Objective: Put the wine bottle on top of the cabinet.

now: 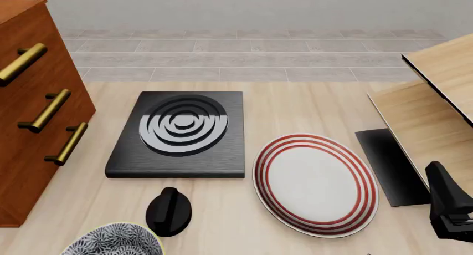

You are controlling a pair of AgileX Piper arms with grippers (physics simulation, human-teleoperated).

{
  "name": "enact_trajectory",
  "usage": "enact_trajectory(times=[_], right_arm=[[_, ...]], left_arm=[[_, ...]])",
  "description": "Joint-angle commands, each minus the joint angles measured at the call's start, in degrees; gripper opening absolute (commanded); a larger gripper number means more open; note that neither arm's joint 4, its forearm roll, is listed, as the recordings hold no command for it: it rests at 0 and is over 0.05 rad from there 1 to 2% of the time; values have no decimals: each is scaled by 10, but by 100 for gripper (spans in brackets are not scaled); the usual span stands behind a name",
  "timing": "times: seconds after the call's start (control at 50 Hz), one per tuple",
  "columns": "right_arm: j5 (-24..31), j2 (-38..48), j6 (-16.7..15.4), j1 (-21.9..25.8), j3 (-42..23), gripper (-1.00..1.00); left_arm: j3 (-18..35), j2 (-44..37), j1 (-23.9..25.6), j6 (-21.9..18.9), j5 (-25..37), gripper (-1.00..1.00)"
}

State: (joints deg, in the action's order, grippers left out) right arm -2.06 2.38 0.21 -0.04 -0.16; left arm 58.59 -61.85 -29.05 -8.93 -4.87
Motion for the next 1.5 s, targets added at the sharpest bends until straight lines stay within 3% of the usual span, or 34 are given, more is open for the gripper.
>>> enact_trajectory(times=[0.02, 0.62, 0.64, 0.9, 0.96, 1.5], right_arm=[[0, 0, 0, 0, 0, 100], [0, 0, 0, 0, 0, 100], [0, 0, 0, 0, 0, 100], [0, 0, 0, 0, 0, 100], [0, 0, 0, 0, 0, 100], [0, 0, 0, 0, 0, 100]], left_arm=[[-6, -13, -14, -10, -21, -100], [-31, -24, -31, -7, -38, -100], [-30, -22, -30, -7, -36, 100], [-18, -3, -32, -6, -19, 100], [-11, -2, -36, 11, -13, 100], [-8, 45, -28, 5, 21, 100]])
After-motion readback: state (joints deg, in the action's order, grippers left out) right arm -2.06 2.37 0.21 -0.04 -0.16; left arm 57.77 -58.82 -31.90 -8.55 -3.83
